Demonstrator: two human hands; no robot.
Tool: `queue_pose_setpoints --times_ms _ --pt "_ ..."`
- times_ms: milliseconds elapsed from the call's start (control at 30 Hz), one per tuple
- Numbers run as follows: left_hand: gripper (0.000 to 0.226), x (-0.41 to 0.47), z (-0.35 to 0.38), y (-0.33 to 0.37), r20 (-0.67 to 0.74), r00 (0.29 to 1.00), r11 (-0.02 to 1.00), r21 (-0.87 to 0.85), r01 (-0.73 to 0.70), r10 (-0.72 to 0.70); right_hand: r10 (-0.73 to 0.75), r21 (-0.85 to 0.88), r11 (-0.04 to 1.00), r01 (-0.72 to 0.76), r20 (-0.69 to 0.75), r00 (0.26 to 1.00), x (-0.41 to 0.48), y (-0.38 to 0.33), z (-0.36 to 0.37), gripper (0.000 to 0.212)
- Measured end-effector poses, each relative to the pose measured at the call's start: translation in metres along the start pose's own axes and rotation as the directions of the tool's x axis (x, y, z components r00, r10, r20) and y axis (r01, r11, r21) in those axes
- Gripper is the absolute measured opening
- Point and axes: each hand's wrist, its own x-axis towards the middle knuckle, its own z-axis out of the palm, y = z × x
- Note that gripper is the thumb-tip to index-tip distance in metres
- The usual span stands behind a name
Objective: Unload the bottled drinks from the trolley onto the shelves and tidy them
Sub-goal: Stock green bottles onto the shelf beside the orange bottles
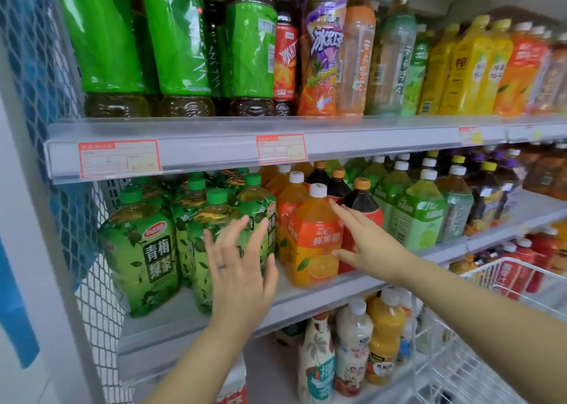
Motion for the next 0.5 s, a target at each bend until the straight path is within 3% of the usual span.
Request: queue_pose_setpoints --times_ms 167,233,333,400,500 --pt "0.043 0.007 0.038 0.069 0.251 0.948 0.944 -0.312 -0.11 0.193 0.218 -0.25 0.954 -0.168 0.189 0.957 -0.073 0.023 -0.047 0.08" --pt "0.041 0.006 0.058 0.096 0.385 0.881 0.911 -0.396 -0.11 0.274 0.343 -0.335 0.908 -0.251 0.252 0.905 -0.106 0.034 -0.06 0.075" --pt "0.055 0.002 0.083 0.13 0.577 0.72 0.885 -0.453 -0.112 0.386 0.471 -0.399 0.855 -0.331 0.332 0.817 -0.149 0.052 -0.062 0.053" --pt "0.065 -0.001 0.097 0.143 0.616 0.646 0.867 -0.473 -0.155 0.451 0.497 -0.405 0.841 -0.358 0.318 0.807 -0.168 0.061 -0.056 0.041" --pt "0.065 -0.002 0.114 0.156 0.581 0.644 0.839 -0.51 -0.19 0.499 0.509 -0.408 0.826 -0.389 0.243 0.826 -0.182 0.071 -0.054 0.031"
